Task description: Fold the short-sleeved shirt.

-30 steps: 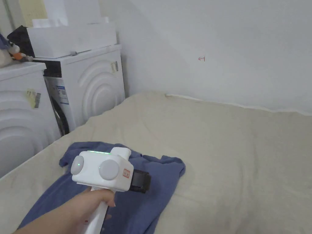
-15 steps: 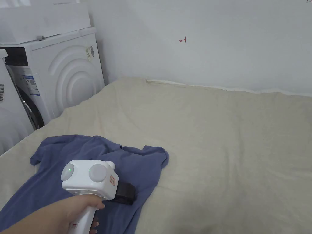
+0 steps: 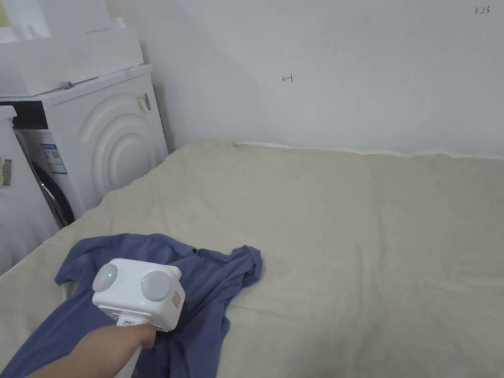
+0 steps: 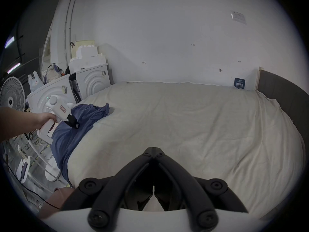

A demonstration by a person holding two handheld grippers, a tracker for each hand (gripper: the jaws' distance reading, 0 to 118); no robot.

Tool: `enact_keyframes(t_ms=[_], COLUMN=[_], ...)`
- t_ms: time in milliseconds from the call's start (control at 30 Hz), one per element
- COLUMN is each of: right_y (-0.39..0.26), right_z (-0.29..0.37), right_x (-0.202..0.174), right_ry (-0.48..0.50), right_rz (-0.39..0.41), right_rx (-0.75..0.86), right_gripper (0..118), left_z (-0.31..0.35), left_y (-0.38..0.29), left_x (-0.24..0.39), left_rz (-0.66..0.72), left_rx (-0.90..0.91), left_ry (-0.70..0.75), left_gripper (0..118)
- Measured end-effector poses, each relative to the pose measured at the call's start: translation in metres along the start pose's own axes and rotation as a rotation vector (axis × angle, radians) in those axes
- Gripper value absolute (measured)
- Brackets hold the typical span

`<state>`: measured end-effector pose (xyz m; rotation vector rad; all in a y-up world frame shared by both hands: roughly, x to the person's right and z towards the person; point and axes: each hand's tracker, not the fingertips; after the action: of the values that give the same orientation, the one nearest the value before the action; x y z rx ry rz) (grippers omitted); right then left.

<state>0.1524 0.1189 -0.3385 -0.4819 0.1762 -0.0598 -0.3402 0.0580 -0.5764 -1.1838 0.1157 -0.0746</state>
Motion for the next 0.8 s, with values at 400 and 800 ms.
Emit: enact_keyframes(t_ms=[400, 800], right_y=[0.014, 0.026], right_z=[0.033, 0.086], right_x=[0.032, 0.048], right_ry=[-0.044, -0.069], right_rz=[-0.063, -0.129], right_rx=[0.048, 0.158], right_gripper=[0, 0], left_z=[0.155, 0.402], left_y=[-0.009, 0.006], left_x=[-0.056, 0.039], left_rz=[0.1, -0.186], left_rx=[0.246, 0.676], left_ry=[-0.06, -0.336], left_gripper=[3, 3])
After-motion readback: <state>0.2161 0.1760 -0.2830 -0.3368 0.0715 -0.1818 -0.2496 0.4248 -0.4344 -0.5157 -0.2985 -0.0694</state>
